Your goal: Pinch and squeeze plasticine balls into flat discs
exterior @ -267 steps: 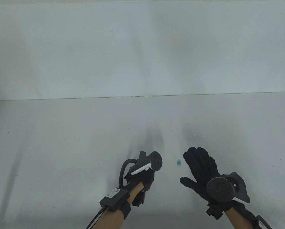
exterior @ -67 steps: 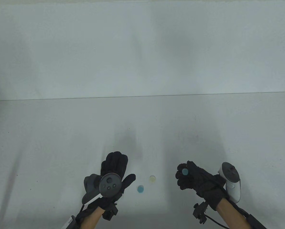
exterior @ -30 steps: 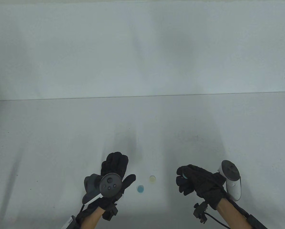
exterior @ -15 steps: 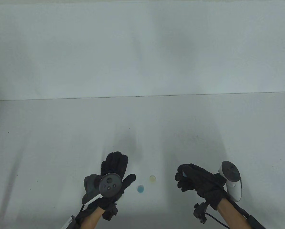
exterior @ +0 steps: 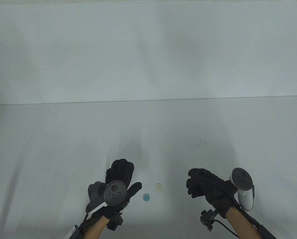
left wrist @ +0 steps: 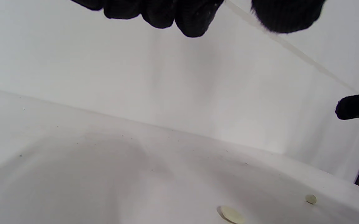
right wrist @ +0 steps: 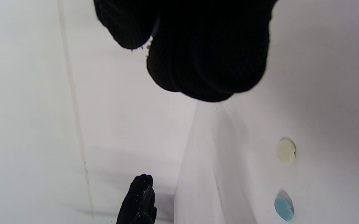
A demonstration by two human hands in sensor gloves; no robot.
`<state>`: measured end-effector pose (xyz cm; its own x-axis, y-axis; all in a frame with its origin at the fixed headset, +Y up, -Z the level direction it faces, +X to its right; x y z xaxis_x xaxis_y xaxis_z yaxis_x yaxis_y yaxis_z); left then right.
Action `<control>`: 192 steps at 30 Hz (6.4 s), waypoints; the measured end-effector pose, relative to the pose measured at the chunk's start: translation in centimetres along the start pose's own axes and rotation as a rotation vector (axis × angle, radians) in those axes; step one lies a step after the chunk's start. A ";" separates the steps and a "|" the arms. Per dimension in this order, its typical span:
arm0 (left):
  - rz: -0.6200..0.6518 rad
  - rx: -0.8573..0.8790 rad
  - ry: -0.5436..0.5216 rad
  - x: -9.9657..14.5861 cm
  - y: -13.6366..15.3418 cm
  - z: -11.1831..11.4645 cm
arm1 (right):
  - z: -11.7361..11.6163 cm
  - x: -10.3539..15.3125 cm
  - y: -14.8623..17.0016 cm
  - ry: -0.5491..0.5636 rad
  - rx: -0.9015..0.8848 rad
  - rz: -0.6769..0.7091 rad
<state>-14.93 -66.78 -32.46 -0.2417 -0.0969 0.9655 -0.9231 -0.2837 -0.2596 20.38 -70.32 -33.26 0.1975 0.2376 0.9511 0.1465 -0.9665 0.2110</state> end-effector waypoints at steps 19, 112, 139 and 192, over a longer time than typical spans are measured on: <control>-0.002 0.008 -0.008 0.0 0.1 -0.1 | 0.3 0.3 -0.3 0.034 -0.033 -0.008; -0.003 0.000 -0.019 0.3 0.4 -0.4 | 0.2 0.2 0.2 0.034 -0.106 -0.011; -0.001 0.004 -0.022 0.2 0.5 -0.4 | 0.5 0.0 0.4 -0.019 -0.146 -0.011; 0.010 0.036 -0.052 0.3 0.2 -1.1 | -6.3 -9.6 1.7 0.122 0.887 -0.215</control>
<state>-15.52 -65.79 -32.18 -0.2342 -0.1489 0.9607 -0.9091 -0.3166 -0.2707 12.64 -74.85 -40.58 -0.0166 0.3430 0.9392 0.8676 -0.4619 0.1841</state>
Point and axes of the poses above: the tracker on the back of each hand, its own y axis roughly to the little-finger side, its own x axis roughly from the fingertips to the wrist, z = x × y, the point moved 2 cm from there along -x, roughly from the wrist to the fingertips, and after that the axes turned 10 degrees about -z, right-handed, at the moved point
